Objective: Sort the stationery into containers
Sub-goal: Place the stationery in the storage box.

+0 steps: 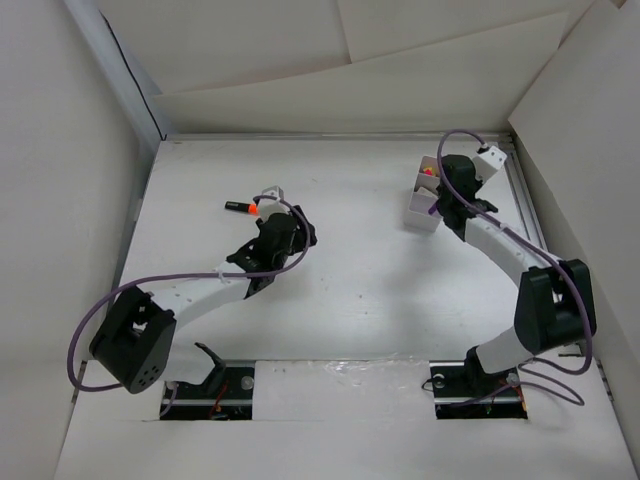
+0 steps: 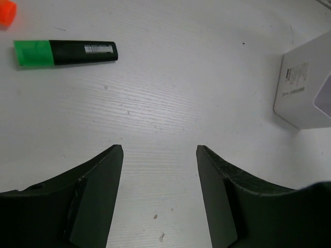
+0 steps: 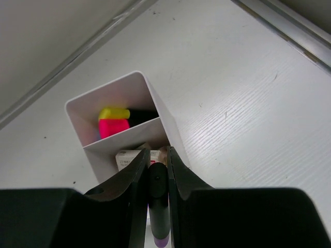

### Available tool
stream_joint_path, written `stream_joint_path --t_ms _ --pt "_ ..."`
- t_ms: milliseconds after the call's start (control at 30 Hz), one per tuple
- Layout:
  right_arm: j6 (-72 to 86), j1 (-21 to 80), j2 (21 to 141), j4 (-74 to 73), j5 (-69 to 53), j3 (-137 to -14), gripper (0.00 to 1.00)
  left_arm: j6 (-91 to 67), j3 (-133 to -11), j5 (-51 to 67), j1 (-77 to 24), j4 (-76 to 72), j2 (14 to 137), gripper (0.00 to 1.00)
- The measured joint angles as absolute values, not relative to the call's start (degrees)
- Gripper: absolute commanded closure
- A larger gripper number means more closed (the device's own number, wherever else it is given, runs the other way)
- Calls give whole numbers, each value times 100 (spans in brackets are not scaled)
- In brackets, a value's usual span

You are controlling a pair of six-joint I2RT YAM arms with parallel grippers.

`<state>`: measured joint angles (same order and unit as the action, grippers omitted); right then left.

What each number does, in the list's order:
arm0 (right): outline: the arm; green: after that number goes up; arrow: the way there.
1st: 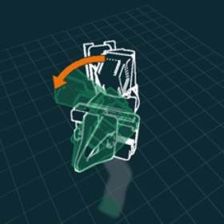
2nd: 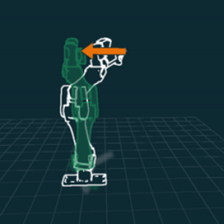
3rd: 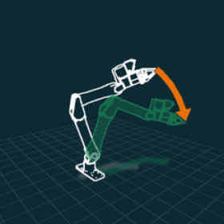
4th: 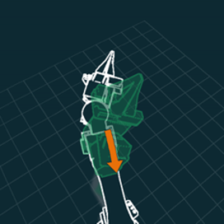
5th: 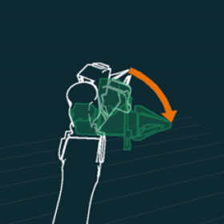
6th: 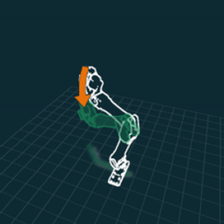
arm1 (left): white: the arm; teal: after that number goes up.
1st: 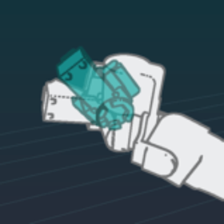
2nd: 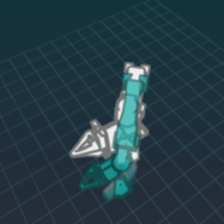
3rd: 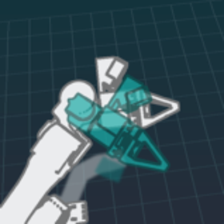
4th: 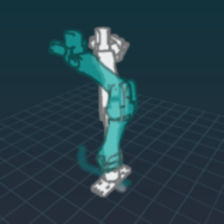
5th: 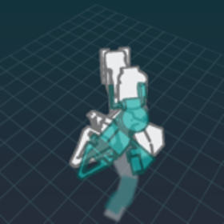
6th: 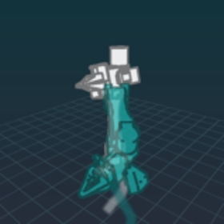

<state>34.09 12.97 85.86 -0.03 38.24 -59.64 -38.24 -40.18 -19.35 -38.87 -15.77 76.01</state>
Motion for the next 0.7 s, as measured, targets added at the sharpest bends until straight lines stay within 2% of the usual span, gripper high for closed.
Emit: stream_joint_path --t_ms 200,467,700 --pt "3406 1518 8986 -191 4447 -6239 94 -4110 -4018 -2270 -3712 -1376 7817 46" --pt "3406 1660 9332 -327 4908 -6532 93 -4342 -3872 -1940 -2829 -1382 8025 47" --pt "3415 1671 9496 -440 5137 -6587 93 -4429 -3680 -2001 -2779 -1398 8003 47"
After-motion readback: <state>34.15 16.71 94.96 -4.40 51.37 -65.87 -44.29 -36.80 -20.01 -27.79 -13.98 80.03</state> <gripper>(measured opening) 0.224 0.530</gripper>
